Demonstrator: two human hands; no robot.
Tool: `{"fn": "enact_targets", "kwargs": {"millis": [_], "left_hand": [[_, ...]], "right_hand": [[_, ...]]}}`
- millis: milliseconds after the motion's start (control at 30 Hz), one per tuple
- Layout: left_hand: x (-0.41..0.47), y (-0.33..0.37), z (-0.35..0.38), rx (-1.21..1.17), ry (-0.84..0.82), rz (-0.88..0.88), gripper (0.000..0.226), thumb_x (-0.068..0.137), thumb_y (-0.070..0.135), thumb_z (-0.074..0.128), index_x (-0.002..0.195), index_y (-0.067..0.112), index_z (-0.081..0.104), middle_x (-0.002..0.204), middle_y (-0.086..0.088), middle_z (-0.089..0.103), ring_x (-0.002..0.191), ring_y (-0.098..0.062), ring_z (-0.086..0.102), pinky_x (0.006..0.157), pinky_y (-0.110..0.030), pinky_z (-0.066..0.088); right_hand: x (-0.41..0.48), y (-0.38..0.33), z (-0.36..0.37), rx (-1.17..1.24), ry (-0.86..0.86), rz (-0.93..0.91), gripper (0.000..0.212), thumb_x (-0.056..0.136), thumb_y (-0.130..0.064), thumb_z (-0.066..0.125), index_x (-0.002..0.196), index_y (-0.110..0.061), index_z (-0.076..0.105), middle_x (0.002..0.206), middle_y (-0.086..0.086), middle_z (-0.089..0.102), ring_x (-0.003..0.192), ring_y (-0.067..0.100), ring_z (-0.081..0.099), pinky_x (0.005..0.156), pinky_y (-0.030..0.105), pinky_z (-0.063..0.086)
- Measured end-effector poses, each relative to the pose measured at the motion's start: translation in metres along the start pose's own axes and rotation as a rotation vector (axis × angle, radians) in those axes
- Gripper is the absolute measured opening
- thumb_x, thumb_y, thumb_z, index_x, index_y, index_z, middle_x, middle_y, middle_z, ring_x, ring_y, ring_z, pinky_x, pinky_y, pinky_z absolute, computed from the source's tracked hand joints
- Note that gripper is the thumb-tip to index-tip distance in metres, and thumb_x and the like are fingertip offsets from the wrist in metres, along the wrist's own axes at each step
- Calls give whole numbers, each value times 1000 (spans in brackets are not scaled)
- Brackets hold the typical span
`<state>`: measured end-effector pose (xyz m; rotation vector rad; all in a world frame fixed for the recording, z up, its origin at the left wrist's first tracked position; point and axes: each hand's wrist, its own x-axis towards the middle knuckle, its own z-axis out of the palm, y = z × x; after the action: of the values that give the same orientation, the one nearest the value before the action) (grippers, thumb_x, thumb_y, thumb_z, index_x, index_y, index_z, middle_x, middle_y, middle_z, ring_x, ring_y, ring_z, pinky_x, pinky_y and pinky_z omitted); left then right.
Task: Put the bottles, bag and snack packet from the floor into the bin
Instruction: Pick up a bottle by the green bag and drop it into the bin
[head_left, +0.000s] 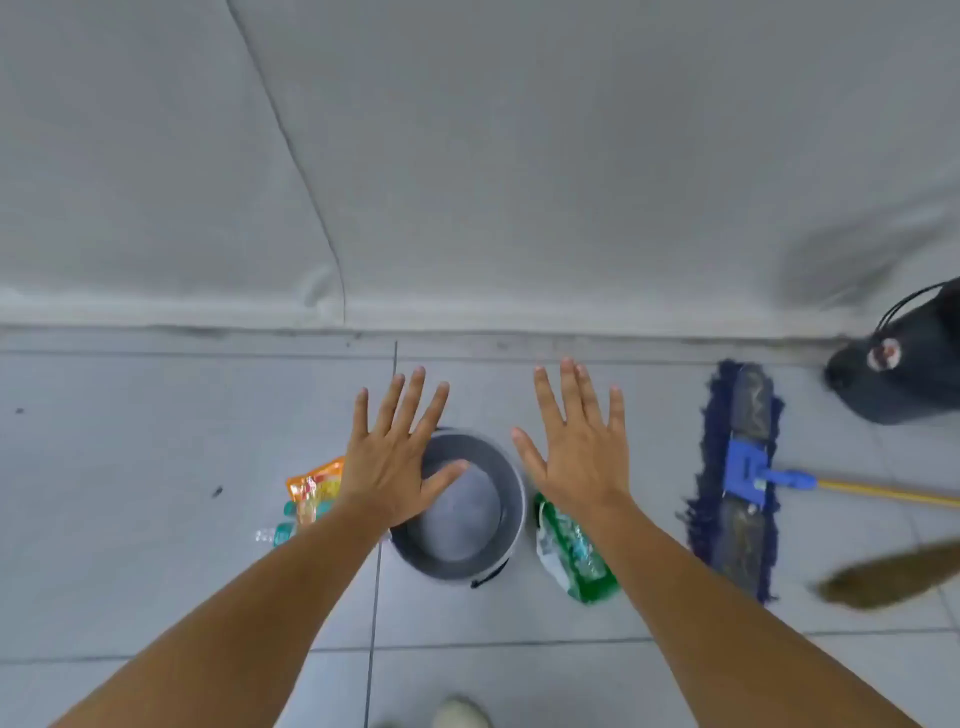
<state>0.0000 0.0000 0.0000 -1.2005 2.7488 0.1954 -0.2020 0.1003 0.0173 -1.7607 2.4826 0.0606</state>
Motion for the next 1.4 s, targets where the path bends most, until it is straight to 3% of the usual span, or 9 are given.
{"fn": "enact_targets", "kwargs": {"millis": [200,467,567,700,767,933,1100,1300,1400], "left_hand": [[-18,-21,142,80,-86,-7,93,78,81,-3,149,24,-25,164,-2,-14,153,-29,0,120,-56,1],[-2,-39,231,21,-119,15,105,79,84,10,156,14,-5,165,-14,-2,153,-30,0,121,-51,2],[-2,-42,251,-47,-78,41,109,80,84,18,155,9,-5,165,-16,-3,152,-29,-4,123,-45,5],[-2,-44,255,-88,-63,37,117,77,88,23,154,5,-6,164,-18,-4,152,-28,-7,124,-41,0],[-3,-44,255,-91,-61,30,118,76,89,22,154,4,-6,164,-18,-5,152,-28,-8,123,-37,-5],[-2,-43,254,-100,-30,34,118,77,89,21,155,4,-4,164,-19,-3,152,-29,-6,123,-39,-2],[-2,-44,256,-107,-12,32,119,75,91,22,155,7,-3,165,-17,-2,152,-27,-7,123,-36,-5],[-3,-44,258,-105,24,34,119,75,92,23,156,9,-1,165,-17,0,152,-26,-7,122,-38,0],[-3,-43,256,-105,22,30,118,74,93,22,156,11,-1,165,-17,0,152,-28,-5,121,-37,-2]], "right_hand": [[-20,-11,144,-2,-72,-31,73,94,-61,17,154,-22,0,162,12,5,149,27,5,117,55,2],[-29,-36,249,141,-140,-46,71,98,-56,32,155,-21,7,162,14,3,149,29,7,117,54,10],[-29,-34,268,324,-31,-32,68,98,-49,39,153,-15,18,161,17,11,148,30,11,119,51,14],[-23,-6,281,735,294,247,58,98,-36,40,146,-5,33,157,22,18,146,30,17,118,20,12],[-27,19,293,743,313,413,55,99,-36,34,144,-5,35,157,21,22,144,30,21,118,27,17],[-53,65,336,419,-28,441,50,102,-34,37,145,-10,33,157,19,21,143,37,18,117,52,23],[-65,75,368,266,-428,534,70,96,-32,54,153,-24,13,160,18,7,144,43,11,114,56,23],[-64,73,387,325,-430,623,83,88,-14,67,151,-17,13,141,28,35,129,46,34,101,55,38],[-69,77,393,453,-368,843,90,78,-20,79,146,-7,22,134,26,46,124,45,41,102,54,41]]}}
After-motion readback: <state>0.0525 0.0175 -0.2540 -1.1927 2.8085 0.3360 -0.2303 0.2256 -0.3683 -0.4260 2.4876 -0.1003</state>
